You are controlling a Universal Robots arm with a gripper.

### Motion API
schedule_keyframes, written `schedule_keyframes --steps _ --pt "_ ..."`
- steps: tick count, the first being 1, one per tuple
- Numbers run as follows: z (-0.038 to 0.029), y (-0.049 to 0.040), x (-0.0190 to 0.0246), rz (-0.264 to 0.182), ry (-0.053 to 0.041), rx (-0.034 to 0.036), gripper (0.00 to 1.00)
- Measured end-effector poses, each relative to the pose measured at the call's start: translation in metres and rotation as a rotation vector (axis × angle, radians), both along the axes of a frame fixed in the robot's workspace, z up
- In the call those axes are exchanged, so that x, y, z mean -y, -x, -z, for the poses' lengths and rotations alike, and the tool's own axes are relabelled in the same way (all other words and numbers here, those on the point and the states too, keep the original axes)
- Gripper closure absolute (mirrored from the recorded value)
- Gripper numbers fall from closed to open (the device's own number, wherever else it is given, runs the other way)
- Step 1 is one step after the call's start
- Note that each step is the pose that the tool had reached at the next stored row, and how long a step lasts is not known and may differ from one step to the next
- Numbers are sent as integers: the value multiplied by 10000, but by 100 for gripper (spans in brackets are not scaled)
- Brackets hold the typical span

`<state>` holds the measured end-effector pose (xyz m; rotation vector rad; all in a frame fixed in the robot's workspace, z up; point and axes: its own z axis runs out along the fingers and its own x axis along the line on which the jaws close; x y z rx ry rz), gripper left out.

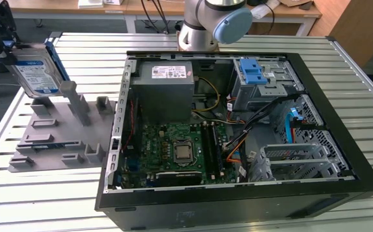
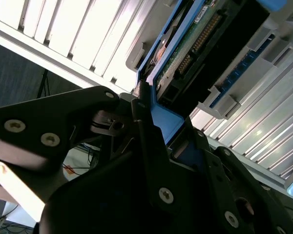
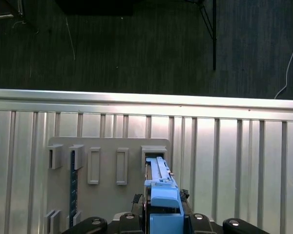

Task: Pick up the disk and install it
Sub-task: 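Pick up the disk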

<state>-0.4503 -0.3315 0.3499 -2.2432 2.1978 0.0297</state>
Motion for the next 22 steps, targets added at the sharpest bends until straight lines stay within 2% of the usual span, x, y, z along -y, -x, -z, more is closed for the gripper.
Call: schedule_keyframes --steps 22 --pt "-70 0 0 0 0 1 64"
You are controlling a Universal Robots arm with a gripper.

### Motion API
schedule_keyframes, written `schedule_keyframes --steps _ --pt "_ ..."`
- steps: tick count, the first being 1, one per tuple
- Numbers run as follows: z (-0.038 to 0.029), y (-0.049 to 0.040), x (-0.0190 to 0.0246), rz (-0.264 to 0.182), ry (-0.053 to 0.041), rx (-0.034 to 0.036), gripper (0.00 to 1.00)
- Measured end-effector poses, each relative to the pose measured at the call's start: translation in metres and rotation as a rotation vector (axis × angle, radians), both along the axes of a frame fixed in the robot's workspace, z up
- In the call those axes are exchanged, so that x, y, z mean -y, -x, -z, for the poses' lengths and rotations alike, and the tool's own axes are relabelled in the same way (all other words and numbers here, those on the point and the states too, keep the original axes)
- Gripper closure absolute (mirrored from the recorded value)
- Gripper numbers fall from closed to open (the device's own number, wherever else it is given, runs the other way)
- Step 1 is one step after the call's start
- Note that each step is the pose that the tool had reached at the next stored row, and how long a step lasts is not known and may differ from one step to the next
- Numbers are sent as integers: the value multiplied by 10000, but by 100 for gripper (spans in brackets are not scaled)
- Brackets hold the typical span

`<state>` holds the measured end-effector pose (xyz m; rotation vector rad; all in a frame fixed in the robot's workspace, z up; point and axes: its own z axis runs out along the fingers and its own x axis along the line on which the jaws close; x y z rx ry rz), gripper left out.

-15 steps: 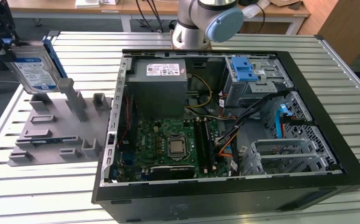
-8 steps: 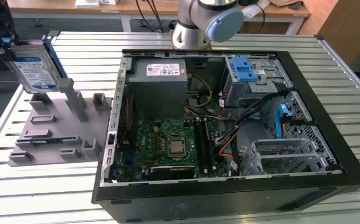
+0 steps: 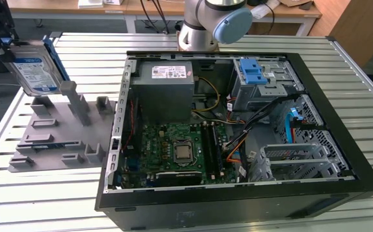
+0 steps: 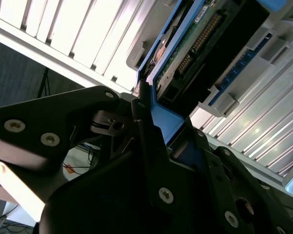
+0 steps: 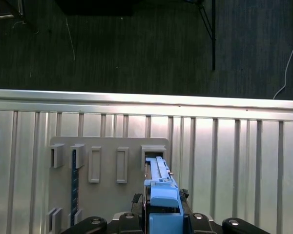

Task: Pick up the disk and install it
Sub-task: 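Pick up the disk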

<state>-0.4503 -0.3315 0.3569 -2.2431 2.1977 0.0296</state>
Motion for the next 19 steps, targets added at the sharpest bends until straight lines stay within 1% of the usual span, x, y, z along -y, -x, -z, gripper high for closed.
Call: schedule_keyframes --steps 19 --pt "-65 0 0 0 1 -1 64"
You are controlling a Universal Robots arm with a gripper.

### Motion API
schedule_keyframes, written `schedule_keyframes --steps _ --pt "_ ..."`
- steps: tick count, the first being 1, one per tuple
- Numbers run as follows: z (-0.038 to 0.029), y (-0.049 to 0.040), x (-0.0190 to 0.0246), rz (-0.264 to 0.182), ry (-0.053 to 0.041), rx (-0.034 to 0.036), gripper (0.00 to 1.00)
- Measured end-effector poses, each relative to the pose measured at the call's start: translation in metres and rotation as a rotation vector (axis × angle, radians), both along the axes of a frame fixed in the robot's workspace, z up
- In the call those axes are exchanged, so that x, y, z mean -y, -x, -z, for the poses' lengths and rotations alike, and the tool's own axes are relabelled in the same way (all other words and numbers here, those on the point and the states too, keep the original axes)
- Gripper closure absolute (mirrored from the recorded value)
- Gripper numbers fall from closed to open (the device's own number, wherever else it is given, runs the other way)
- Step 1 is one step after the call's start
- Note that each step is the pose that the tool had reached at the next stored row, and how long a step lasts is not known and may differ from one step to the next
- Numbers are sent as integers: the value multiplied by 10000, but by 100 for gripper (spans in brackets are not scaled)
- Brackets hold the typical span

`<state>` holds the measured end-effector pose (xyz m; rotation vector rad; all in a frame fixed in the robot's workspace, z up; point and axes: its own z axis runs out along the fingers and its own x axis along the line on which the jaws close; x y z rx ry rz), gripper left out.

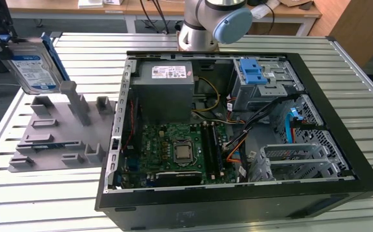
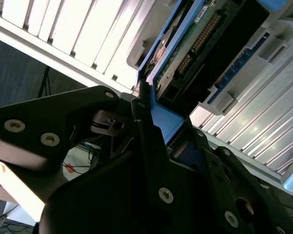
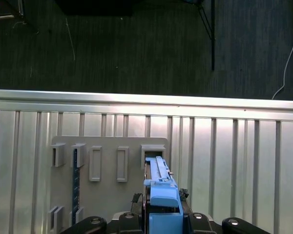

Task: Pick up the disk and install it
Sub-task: 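Pick up the disk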

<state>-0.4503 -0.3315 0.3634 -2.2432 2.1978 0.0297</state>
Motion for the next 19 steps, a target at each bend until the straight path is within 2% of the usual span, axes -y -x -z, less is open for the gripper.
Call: schedule_keyframes --steps 19 --pt "-51 0 0 0 0 0 64"
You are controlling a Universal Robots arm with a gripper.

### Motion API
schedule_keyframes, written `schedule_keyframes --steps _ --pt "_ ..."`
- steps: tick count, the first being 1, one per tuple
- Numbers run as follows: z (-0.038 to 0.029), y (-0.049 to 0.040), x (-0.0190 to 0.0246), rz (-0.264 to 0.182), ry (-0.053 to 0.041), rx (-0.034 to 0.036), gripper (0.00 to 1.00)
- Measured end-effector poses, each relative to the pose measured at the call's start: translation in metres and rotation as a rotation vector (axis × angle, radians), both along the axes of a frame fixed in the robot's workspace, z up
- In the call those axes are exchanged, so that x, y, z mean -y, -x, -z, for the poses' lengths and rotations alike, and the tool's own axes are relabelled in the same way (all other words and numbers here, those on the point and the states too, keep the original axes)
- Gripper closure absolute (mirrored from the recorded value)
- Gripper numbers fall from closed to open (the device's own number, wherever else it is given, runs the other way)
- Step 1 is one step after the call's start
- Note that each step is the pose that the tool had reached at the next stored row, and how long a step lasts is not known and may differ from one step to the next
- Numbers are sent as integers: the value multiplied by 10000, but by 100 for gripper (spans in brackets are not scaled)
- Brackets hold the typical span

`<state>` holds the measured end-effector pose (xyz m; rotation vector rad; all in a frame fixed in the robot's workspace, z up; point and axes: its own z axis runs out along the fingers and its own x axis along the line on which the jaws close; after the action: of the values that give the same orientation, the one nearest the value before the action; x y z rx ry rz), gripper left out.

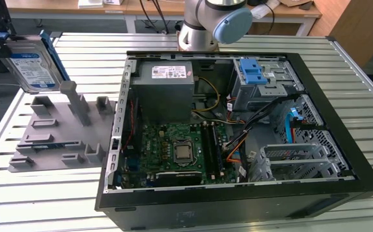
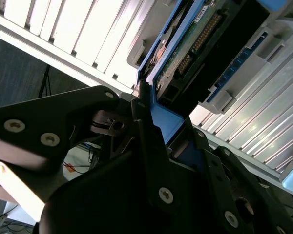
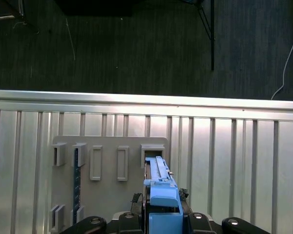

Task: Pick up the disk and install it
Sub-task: 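Pick up the disk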

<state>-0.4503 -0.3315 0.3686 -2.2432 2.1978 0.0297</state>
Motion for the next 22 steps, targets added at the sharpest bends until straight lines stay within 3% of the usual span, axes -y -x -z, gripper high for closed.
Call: schedule_keyframes --steps 22 --pt "-71 0 0 0 0 -1 64"
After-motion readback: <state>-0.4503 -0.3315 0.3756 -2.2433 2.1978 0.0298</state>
